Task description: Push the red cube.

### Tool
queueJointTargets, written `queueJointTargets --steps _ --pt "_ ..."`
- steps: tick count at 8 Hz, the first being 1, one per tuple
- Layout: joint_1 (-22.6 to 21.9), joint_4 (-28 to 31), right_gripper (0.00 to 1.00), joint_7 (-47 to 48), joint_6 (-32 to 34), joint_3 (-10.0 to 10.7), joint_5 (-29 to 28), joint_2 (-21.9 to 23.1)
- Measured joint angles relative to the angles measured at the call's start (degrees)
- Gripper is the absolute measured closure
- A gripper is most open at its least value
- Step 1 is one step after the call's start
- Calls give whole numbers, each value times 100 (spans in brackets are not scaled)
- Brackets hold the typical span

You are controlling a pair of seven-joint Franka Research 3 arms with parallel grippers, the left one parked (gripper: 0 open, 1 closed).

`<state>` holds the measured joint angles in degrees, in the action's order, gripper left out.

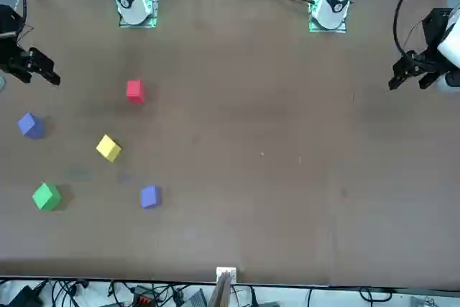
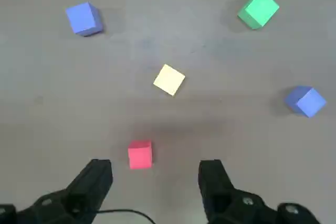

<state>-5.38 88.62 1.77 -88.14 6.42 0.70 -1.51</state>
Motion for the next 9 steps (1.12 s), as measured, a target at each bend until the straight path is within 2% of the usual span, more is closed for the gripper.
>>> queueJointTargets --steps 6,9 --pt "-80 108 0 124 3 0 -32 -32" --pt "-255 664 0 1449 -415 -21 -151 -135"
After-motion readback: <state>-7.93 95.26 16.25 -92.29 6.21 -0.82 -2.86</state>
